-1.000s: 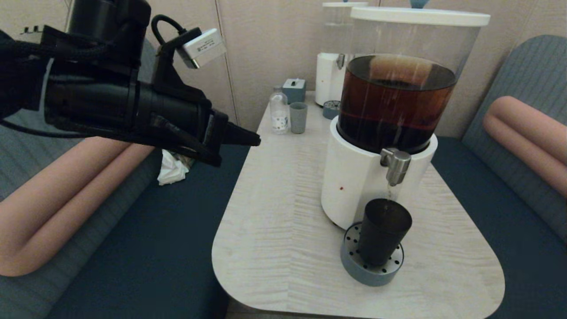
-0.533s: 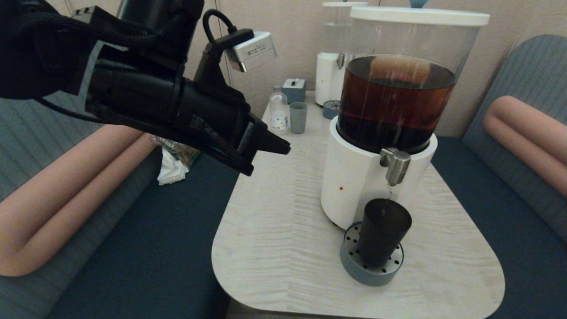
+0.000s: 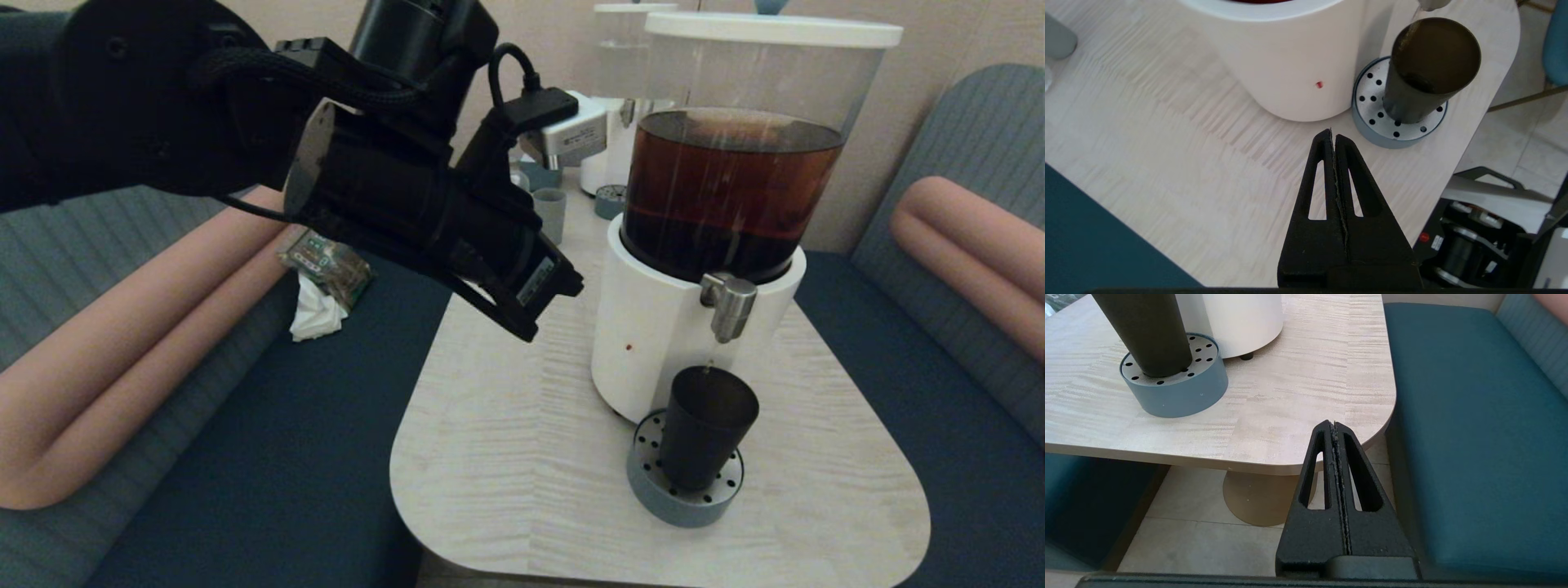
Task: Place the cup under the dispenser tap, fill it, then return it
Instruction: Turn off the faucet
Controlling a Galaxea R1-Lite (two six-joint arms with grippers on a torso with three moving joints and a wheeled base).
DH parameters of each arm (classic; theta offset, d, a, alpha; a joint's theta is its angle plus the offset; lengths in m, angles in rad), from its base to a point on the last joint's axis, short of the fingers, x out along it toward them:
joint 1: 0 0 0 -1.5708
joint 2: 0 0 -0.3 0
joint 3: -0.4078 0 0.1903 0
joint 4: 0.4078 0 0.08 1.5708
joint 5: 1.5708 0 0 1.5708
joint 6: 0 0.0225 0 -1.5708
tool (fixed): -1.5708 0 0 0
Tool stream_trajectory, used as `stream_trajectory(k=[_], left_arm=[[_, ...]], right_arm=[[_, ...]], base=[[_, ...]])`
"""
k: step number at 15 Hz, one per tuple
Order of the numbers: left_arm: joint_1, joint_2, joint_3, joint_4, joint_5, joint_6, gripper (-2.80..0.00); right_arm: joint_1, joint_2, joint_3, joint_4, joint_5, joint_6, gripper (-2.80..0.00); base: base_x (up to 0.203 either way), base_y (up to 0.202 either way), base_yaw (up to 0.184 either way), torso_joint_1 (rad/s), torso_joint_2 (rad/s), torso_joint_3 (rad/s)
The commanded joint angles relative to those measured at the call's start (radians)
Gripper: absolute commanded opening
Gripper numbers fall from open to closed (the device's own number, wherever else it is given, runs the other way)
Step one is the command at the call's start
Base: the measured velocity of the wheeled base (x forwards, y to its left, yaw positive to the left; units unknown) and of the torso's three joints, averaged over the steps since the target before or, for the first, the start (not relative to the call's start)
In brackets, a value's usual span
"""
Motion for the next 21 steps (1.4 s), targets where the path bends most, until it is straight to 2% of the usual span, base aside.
stream_trajectory(k=[1,5,10,15,21], left_arm=[[-0.041,0.035,-0.020,-0.001,0.022,0.002,-2.80],[-0.098,0.057,-0.023,-0.036,0.040,-0.004,-2.80],[-0.106,0.027,-0.016,-0.055,0.042,-0.037,-2.80],[-0.130,0.021,-0.013,-0.058,0.072,-0.065,-2.80],[-0.143,0.069,-0.023,-0.134,0.154,-0.077,-2.80]], right_arm=[[0.000,0.001,0.000,0.000,0.000,0.000,-2.80],[0.000,0.000,0.000,0.000,0.000,0.000,-2.80],[0.000,0.000,0.000,0.000,0.000,0.000,-2.80],[0.000,0.001,0.000,-0.001,0.000,-0.001,-2.80],[0.000,0.000,0.000,-0.001,0.000,0.000,-2.80]], base=[[0.000,0.000,0.000,0.000,0.00,0.000],[0.000,0.000,0.000,0.000,0.00,0.000],[0.000,0.000,0.000,0.000,0.00,0.000],[0.000,0.000,0.000,0.000,0.00,0.000],[0.000,0.000,0.000,0.000,0.00,0.000]])
